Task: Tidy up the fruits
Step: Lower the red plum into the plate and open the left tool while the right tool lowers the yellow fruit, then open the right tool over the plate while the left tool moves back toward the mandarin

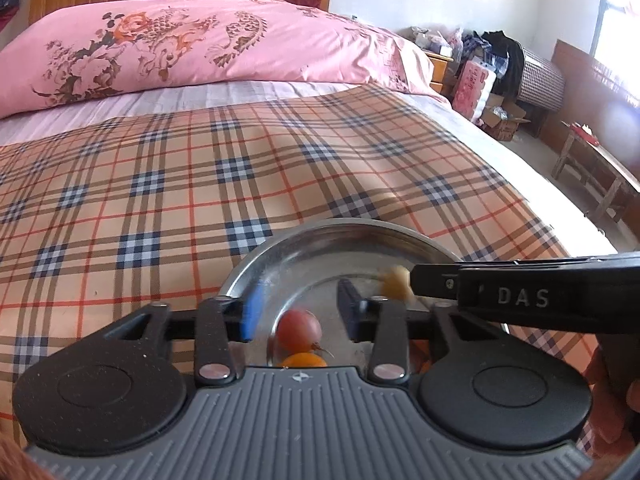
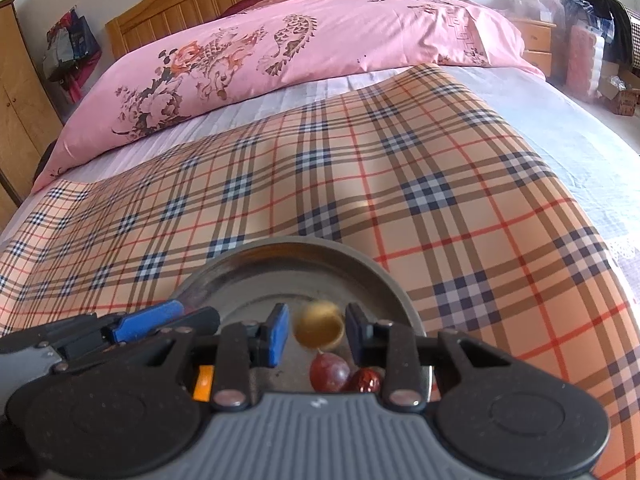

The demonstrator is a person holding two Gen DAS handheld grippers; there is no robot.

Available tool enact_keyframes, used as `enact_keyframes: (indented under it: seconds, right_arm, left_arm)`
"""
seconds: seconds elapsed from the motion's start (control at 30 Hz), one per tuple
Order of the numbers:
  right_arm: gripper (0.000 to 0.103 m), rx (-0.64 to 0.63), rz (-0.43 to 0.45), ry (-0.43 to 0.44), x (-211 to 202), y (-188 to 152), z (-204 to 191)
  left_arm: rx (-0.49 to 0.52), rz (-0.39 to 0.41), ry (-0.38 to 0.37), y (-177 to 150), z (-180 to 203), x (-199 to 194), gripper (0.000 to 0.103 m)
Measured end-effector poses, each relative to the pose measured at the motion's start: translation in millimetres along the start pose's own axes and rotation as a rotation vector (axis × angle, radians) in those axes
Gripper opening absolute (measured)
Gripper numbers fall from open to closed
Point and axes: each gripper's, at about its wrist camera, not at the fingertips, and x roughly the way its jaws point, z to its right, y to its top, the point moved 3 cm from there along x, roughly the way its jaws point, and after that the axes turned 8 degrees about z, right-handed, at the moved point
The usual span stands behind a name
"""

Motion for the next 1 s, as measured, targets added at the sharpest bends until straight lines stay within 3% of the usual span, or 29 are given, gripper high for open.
enact_keyframes:
  seconds: [0.07,0.2,0.27,0.4,0.67,1.0]
  right_arm:
    - [0.031,0.008,0.007,-0.001,-4.5,0.7,0.5]
    - [0.031,0.013,0.032,-0.003,-16.8,3.3,-2.1]
    - [0.031,0.011,0.033,-0.011,-23.4,4.0,-3.6]
    - [0.031,-0.004,0.045,-0.002,-36.2,4.3,-10.6]
    - [0.034,-0.051,0.055,0.004,-58.8,-4.3,-29.7]
    - [0.039,-0.073,0.051,0.025,-78.0,-18.6,-49.6]
  left_arm:
    - [-0.008,0.000,0.002,1.3,-3.3,-3.6,0.057]
    - [-0.015,0.012,0.025,5.8,-10.8,-16.2,0.075]
    - [-0.011,0.019,0.041,8.1,-14.6,-24.7,0.078]
    - [-0.021,0.027,0.078,9.9,-24.1,-41.8,0.094]
    - [0.001,0.036,0.117,4.9,-34.1,-75.8,0.102]
    - [-0.016,0.042,0.154,-7.5,-48.3,-106.0,0.103]
